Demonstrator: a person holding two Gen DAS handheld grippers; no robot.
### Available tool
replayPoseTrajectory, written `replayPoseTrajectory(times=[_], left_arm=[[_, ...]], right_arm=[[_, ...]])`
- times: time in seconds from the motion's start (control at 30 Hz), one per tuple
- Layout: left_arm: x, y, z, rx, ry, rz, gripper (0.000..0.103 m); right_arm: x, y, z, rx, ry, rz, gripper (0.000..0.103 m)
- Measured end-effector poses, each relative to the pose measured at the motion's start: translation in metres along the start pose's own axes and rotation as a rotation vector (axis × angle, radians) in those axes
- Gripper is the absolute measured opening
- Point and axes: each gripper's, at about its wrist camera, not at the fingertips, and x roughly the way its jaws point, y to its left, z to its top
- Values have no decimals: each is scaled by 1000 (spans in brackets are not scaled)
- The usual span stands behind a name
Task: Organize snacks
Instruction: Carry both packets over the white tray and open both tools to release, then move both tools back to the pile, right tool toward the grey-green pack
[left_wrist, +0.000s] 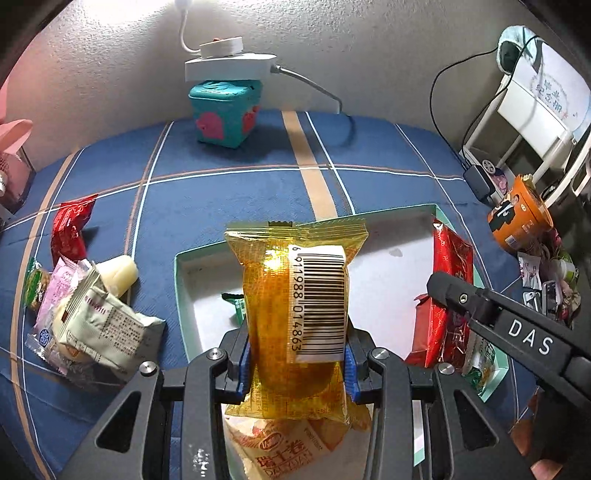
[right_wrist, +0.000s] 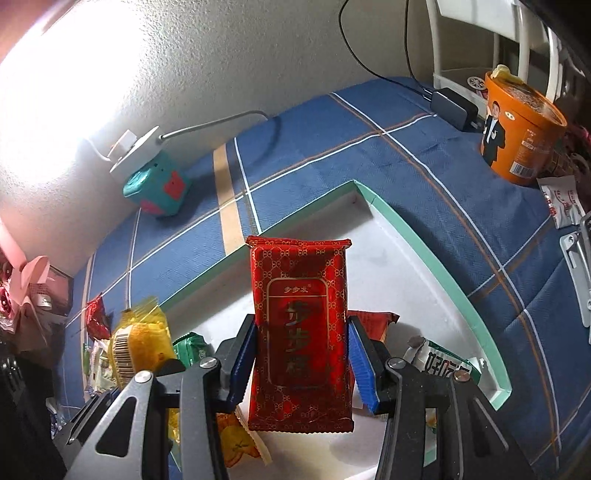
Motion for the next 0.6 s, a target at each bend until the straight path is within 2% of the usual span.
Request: replayPoseTrajectory(times=[0.27,0.37,0.53,0.6], left_arm=[[7,-5,1,17,4,-6,41],[6,-5,1,21,7,1,47],[0,-5,2,26,0,6,48],[-1,-4,2,21,7,8,52]], right_arm=[[5,2,-1,-1,11,-13,51],[6,3,-1,-3,13,-18,51],[3,5,-2,-15,2,-18,51],[1,6,-1,-17,-4,-19,52]])
